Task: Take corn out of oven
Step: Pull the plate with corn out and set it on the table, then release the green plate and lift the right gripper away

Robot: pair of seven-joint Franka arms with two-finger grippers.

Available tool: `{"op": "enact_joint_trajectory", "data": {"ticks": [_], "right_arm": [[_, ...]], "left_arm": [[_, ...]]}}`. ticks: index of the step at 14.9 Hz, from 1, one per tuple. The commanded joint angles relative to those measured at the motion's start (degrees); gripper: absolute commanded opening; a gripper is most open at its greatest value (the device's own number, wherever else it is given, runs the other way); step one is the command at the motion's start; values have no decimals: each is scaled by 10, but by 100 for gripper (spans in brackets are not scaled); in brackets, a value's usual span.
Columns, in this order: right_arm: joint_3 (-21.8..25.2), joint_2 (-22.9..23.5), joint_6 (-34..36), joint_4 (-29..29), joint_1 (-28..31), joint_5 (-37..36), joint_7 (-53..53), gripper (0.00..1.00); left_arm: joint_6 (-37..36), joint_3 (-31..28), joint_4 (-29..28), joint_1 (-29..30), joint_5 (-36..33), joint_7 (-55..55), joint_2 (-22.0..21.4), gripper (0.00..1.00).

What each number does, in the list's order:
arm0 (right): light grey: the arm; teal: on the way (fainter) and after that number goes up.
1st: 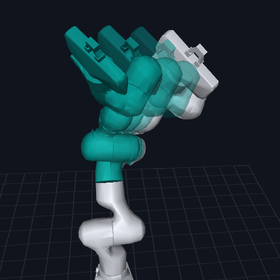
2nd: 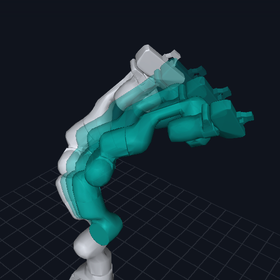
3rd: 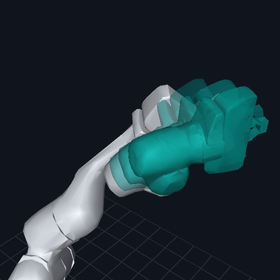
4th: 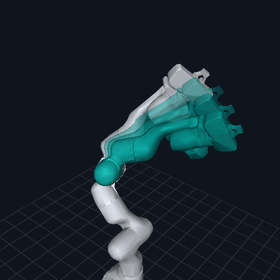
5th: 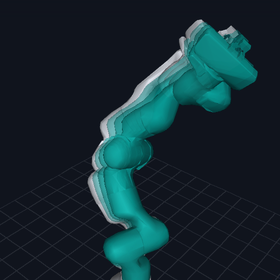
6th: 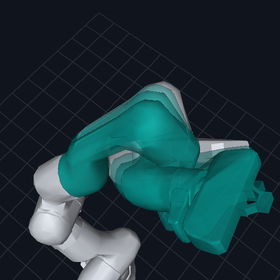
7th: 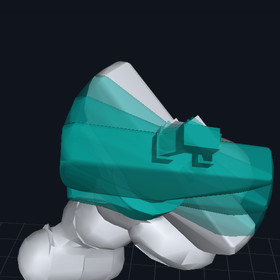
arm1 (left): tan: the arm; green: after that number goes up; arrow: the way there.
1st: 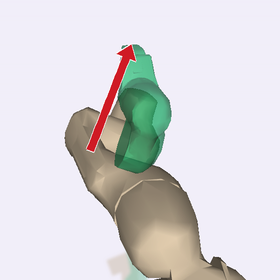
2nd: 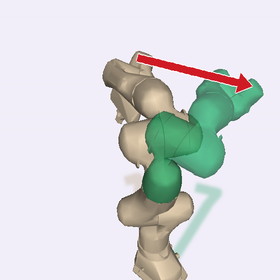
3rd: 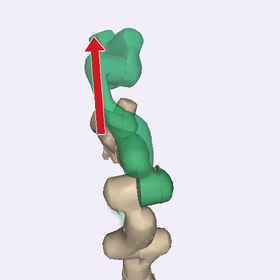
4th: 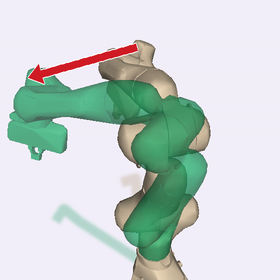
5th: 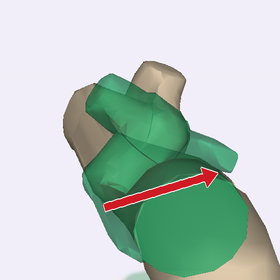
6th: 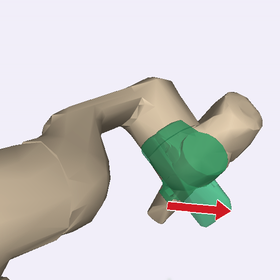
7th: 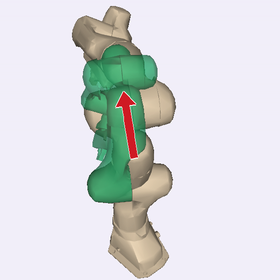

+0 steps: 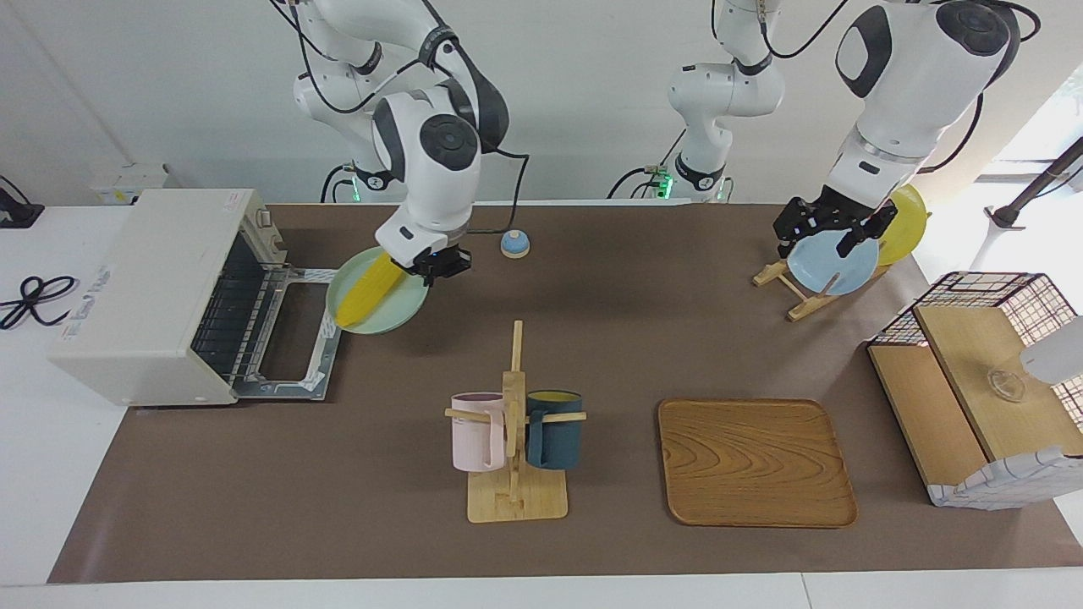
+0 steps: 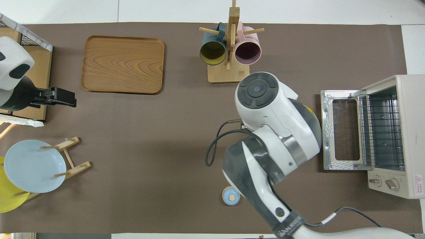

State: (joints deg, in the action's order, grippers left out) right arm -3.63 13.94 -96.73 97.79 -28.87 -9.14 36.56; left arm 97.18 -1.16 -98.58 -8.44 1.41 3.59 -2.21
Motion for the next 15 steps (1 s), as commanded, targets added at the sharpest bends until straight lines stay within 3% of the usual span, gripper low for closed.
{"op": "enact_joint_trajectory", "data": {"ticks": [1,4,10,13,15], "right_arm": [[-1,123,48,-145,-43,-4,87,0],[-9,167,6,-181,-76,11,144,0],[-14,153,-110,-101,-88,49,154,0],[-16,142,-206,-43,-88,66,154,0],[-16,141,-217,-36,-87,68,154,0]], "left_arm": [[0,5,-5,7,-10,-3,-7,100],[1,5,-4,7,-10,-3,-7,100],[2,5,-5,7,-10,-1,-7,100],[2,5,-5,7,-10,-2,-7,100],[0,5,-5,7,-10,-2,-7,100]]}}
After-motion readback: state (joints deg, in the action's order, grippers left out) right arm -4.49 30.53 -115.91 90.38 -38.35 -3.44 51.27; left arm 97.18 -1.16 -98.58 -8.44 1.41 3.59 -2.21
